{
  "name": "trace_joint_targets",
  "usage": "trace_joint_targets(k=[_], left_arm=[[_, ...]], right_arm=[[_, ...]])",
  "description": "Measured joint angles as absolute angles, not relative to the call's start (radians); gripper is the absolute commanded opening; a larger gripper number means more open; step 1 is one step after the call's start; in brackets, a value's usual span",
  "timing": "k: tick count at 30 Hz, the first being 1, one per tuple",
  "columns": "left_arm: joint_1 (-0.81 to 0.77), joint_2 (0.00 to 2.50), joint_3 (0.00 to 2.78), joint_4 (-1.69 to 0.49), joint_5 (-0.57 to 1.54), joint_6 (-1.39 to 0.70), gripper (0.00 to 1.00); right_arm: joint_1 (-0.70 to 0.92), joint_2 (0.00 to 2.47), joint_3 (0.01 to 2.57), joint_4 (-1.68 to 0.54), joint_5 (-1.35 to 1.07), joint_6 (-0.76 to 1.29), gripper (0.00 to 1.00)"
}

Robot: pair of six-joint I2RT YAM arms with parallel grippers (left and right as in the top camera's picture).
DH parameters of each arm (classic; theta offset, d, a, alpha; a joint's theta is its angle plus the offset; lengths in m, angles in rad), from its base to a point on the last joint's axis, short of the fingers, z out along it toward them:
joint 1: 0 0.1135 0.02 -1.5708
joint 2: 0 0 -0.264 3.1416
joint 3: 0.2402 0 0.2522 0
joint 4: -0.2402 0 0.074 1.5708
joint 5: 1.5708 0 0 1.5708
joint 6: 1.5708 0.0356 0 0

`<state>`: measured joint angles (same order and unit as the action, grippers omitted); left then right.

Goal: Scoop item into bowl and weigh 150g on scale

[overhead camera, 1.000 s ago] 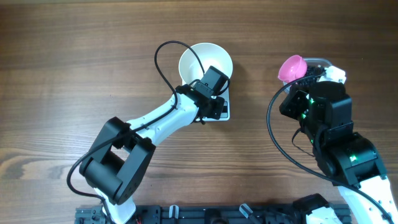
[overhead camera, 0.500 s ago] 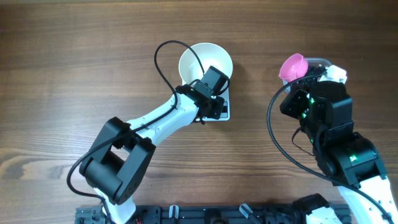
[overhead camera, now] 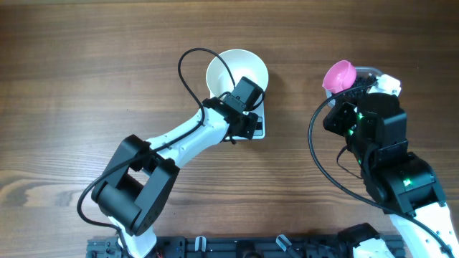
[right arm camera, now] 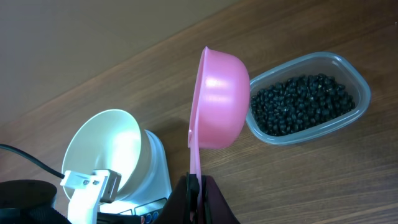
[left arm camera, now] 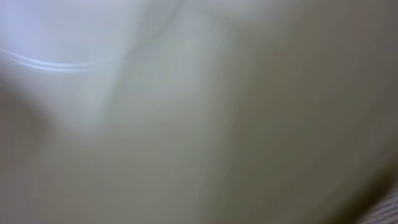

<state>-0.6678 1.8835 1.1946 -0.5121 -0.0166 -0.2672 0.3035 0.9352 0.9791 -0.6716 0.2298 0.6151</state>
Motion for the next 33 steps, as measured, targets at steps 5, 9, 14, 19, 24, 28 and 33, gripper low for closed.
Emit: trace_joint_targets(k=[5,9,14,19,24,28,33], left_arm=[[-0.668,1.884,1.195,-0.512,-0.01,-0.268,0.04],[-0.668,1.887,1.195,-0.512,-0.009,-0.268,0.04],[-0.668,1.901,1.195,-0.512,-0.009,-0.268,0.04],[-0.668,1.901,1.195,-0.512,-0.009,-0.268,0.04],[-0.668,1.901,1.195,-0.512,-0.009,-0.268,0.04],[-0.668,1.902,1.196,-0.512,-0.009,-0.268,0.04],[-0.668,1.908,1.2,-0.514,-0.007,-0.268,0.04]], right_arm=[[0.303,0.935,0.979,-0.672,0.23,0.615,0.04],[0.303,0.935,0.979,-0.672,0.23,0.615,0.04],[0.303,0.936,0.979,-0.672,0.23,0.615,0.04],[0.303,0.945,0.979,-0.672,0.23,0.615,0.04],[0.303,0.963,0.979,-0.672,0.23,0.615,0.04],[0.303,0.964,0.979,-0.672,0.23,0.615,0.04],[0.303,0.964,0.979,-0.672,0.23,0.615,0.04]])
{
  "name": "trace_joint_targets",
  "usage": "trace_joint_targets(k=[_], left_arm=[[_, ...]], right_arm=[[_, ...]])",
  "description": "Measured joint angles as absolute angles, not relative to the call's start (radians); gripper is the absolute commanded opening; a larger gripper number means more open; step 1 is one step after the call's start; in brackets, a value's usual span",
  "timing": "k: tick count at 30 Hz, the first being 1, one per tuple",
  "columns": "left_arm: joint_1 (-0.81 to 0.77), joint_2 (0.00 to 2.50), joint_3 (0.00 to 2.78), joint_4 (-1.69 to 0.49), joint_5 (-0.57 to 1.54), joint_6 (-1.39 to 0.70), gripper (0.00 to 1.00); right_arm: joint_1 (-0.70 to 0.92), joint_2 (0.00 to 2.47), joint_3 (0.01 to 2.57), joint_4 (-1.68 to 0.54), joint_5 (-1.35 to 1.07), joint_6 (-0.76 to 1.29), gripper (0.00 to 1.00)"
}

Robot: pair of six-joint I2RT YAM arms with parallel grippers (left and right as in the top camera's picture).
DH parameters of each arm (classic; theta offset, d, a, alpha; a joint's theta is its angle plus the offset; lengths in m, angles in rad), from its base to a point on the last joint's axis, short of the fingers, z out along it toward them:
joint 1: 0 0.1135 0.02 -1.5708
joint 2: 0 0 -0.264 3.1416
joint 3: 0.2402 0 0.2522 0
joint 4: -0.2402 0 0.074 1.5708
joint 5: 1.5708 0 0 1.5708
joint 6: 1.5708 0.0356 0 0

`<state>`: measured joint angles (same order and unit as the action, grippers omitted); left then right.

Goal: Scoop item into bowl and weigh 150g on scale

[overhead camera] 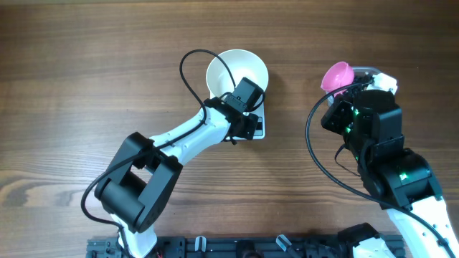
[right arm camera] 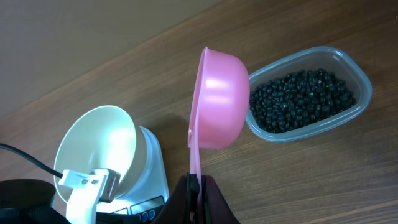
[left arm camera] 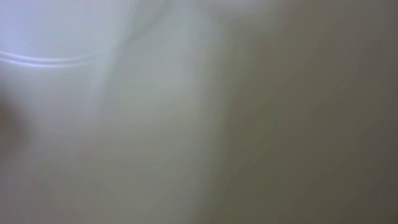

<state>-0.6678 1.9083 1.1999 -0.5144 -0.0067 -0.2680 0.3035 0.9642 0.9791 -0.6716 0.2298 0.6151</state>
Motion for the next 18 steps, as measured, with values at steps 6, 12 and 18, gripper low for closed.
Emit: trace_joint_targets(k=[6,12,18], left_arm=[[-0.668,1.913,1.206,-0.515,-0.005,-0.268,0.04],[-0.668,1.915,1.206,-0.515,-0.008,-0.268,0.04],[-0.675,1.915,1.208,-0.515,-0.029,-0.268,0.04]], right_arm=[[0.303,0.964,0.979,-0.672,0.23,0.615,0.04],[0.303,0.964,0.979,-0.672,0.23,0.604,0.04],[0.303,0.964,0.979,-0.672,0.23,0.596,0.04]])
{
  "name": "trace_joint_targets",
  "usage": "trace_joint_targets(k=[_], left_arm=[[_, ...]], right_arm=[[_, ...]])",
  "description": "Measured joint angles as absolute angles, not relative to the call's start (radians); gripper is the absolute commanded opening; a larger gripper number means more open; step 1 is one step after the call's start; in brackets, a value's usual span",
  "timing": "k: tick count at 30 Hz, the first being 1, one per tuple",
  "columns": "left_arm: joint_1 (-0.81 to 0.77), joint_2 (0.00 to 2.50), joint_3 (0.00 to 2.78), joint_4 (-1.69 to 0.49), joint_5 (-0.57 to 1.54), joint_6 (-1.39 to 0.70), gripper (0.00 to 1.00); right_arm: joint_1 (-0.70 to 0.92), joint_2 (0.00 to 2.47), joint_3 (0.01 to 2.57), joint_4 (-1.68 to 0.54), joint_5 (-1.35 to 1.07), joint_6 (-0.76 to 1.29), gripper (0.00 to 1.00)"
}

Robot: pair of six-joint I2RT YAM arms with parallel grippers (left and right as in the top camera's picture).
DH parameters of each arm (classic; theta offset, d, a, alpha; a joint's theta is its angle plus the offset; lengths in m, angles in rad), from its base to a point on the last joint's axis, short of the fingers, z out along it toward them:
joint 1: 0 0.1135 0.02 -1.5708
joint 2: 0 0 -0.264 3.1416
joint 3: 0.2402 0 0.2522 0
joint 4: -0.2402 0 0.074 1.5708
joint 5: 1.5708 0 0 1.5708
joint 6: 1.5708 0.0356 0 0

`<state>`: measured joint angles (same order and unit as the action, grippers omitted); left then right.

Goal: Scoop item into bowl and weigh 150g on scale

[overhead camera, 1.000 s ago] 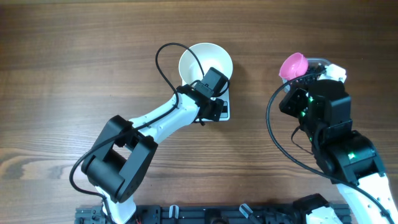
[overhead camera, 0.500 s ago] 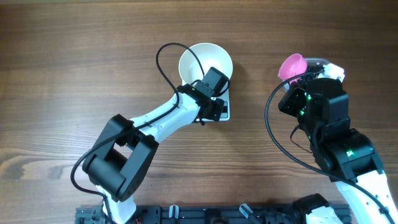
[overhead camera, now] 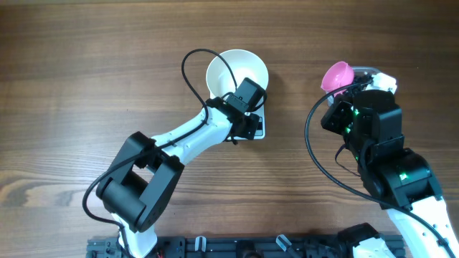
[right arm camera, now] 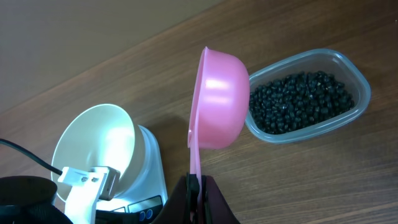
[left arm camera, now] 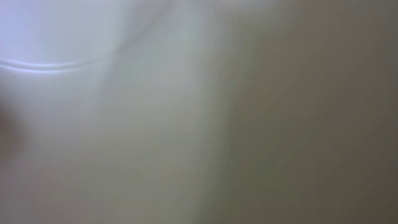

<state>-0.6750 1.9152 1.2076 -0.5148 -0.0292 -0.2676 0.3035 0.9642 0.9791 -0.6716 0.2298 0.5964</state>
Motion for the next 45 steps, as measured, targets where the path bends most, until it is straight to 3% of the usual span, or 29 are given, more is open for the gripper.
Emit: trace_joint_targets(k=[13,28,34,36,37,40,45], left_arm=[[-0.685,1.866,1.215,-0.57,-0.041,-0.268,0.04],[-0.65,1.441,1.228,-0.647,-0.064,-0.268,0.05],[-0.532,1.374,1.229,-0.709,-0.094,-0.269,0.29],[-0.491,1.373,1.229,-0.737,-0.099,-0.267,0.47],[-0.471,1.373,1.229,-0.756,-0.101,-0.268,0.72],[-0.414,1.373,1.229,-0.794,-0.105,-0.271,1.0],[-0.335,1.357,1.229,-0.813,-0.108,-0.274,1.0]], right_arm=[[0.303,0.964,0.979,-0.671,0.23,0.596,0.05],[0.303,0.964,0.979,-0.682,0.136,0.596,0.04],[0.303,0.964,0.979,-0.736,0.098,0.596,0.04],[0.304,0.964,0.979,-0.748,0.093,0.597,0.05],[0.303,0.964,0.979,-0.748,0.091,0.597,0.05],[0.303,0.964,0.979,-0.748,0.082,0.597,0.04],[0.304,0.964,0.979,-0.748,0.052,0.598,0.04]])
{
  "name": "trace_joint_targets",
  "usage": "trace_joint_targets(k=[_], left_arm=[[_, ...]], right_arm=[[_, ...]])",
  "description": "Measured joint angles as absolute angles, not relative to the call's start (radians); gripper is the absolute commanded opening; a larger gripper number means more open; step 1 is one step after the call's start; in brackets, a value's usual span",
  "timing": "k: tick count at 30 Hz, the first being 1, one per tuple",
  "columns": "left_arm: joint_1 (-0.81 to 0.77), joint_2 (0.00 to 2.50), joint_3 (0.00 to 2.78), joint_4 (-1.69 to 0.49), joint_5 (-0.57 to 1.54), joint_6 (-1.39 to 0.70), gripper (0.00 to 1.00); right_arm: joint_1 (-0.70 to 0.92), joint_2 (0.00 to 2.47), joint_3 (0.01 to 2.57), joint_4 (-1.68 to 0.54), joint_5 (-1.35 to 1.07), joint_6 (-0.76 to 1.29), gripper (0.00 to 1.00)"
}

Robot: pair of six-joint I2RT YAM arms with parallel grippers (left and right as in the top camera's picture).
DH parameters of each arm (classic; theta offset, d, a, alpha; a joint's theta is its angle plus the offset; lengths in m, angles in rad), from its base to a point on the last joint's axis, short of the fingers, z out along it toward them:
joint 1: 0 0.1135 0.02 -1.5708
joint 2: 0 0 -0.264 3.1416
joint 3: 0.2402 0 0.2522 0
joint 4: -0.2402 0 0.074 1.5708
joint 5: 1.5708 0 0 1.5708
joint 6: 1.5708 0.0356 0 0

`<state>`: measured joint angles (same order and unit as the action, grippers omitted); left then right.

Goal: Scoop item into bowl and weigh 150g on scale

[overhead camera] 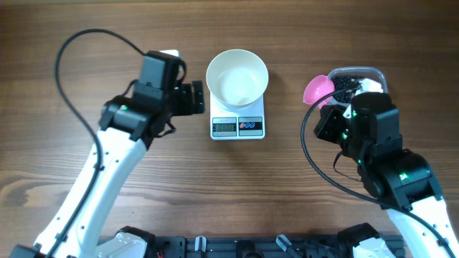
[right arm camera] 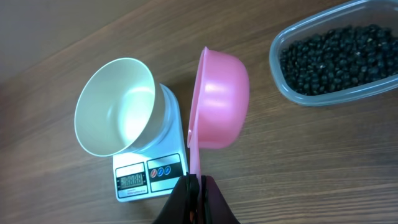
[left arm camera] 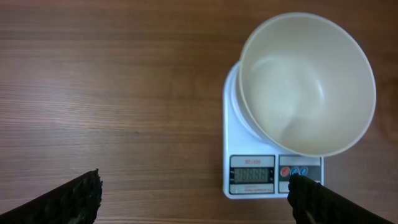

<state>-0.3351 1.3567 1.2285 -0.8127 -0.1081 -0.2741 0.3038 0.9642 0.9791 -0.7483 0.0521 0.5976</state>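
The white bowl (overhead camera: 237,77) stands empty on the white scale (overhead camera: 237,126), whose display (left arm camera: 252,173) shows digits too small to read. My left gripper (overhead camera: 194,98) hangs open just left of the scale, with nothing between its fingers (left arm camera: 74,196). My right gripper (right arm camera: 194,186) is shut on the handle of the pink scoop (right arm camera: 217,99). The scoop is held on edge between the scale and the clear tub of black beans (right arm camera: 339,56). The scoop (overhead camera: 318,88) looks empty from above.
Bare wooden tabletop (overhead camera: 86,43) lies around the scale and to the left. The bean tub (overhead camera: 353,80) sits at the back right, partly under my right arm. Black cables loop from both arms over the table.
My left gripper has left the bowl's rim and now hangs open to the left of the scale. My right gripper with the scoop has shifted away from the tub, toward the scale.
At all three earlier moments my left gripper was pressed close to the bowl on the scale, its view filled with white blur. My right gripper held the pink scoop beside the bean tub. Now the left is off the bowl, and the scoop is nearer the scale.
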Motion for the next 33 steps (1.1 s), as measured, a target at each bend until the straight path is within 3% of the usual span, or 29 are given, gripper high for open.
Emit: trace_joint_targets(k=[13,24,33], left_arm=[[-0.281,1.303,1.23,-0.849,-0.057,-0.212,1.0],[-0.068,1.299,1.351,-1.131,0.426,0.326,1.0],[-0.046,1.298,1.387,-1.319,0.484,0.641,1.0]], right_arm=[[0.303,0.964,0.979,-0.748,0.041,0.596,0.04],[0.303,0.965,0.979,-0.778,0.041,0.596,0.04],[0.303,0.965,0.979,-0.779,0.041,0.57,0.04]])
